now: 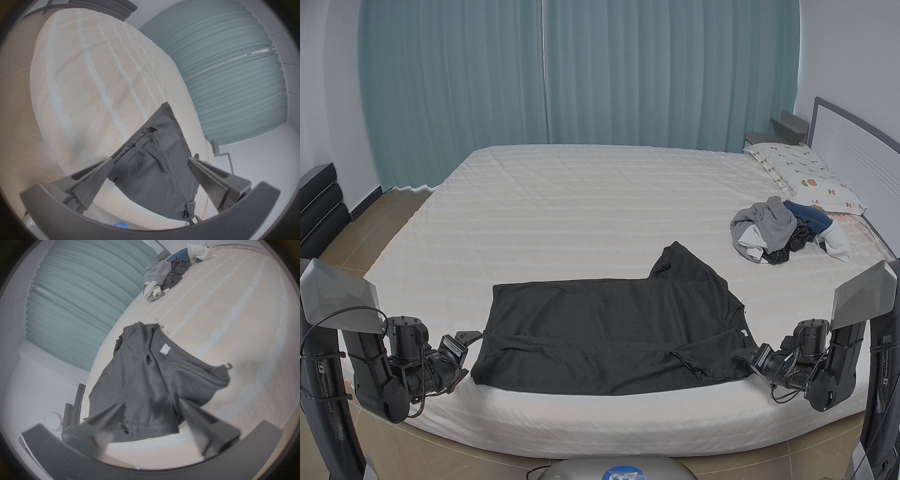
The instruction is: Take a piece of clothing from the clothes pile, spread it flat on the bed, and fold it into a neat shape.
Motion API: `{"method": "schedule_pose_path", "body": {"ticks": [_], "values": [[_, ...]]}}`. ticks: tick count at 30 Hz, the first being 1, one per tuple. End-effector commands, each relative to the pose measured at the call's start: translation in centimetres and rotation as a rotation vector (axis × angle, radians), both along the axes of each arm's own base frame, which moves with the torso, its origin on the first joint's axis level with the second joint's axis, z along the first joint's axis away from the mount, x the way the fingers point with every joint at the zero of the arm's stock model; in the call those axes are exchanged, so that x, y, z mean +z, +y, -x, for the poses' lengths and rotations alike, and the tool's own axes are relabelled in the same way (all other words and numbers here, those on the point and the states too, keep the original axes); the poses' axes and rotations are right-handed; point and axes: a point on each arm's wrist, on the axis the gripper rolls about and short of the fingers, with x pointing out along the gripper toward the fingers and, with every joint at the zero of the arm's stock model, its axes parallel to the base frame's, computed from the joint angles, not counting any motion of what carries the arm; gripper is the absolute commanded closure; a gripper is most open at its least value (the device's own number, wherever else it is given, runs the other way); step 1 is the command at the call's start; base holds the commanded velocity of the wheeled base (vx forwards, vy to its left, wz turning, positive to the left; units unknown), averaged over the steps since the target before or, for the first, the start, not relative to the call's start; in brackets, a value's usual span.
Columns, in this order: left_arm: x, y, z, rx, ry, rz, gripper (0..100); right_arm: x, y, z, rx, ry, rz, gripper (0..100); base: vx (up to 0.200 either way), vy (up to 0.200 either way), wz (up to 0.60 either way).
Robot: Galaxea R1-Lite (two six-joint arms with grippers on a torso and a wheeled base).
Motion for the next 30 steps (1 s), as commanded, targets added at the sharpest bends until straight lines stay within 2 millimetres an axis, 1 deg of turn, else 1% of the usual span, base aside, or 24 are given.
{"method": "schedule_pose_path", "body": {"ticks": [1,8,21,25,26,30], "values": [[0.0,0.0,0.0,-0.001,0.002,0.0,0,-0.4,0.0,0.8,0.001,0.037,0.006,100,0.0,0.0,0.0],[0.0,0.0,0.0,-0.001,0.002,0.0,0,0.2,-0.1,1.8,0.002,0.045,0.013,100,0.0,0.0,0.0],[0.0,0.0,0.0,-0.001,0.002,0.0,0,0.3,-1.3,1.4,-0.042,0.031,0.012,100,0.0,0.0,0.0],[0.0,0.0,0.0,-0.001,0.002,0.0,0,0.2,-1.3,1.4,-0.042,0.036,0.012,100,0.0,0.0,0.0],[0.0,0.0,0.0,-0.002,0.002,0.001,0,0.3,-1.3,1.4,-0.041,0.033,0.011,0,0.0,0.0,0.0],[0.0,0.0,0.0,-0.002,0.002,0.001,0,0.4,-1.3,1.5,-0.039,0.029,0.008,0,0.0,0.0,0.0]]}}
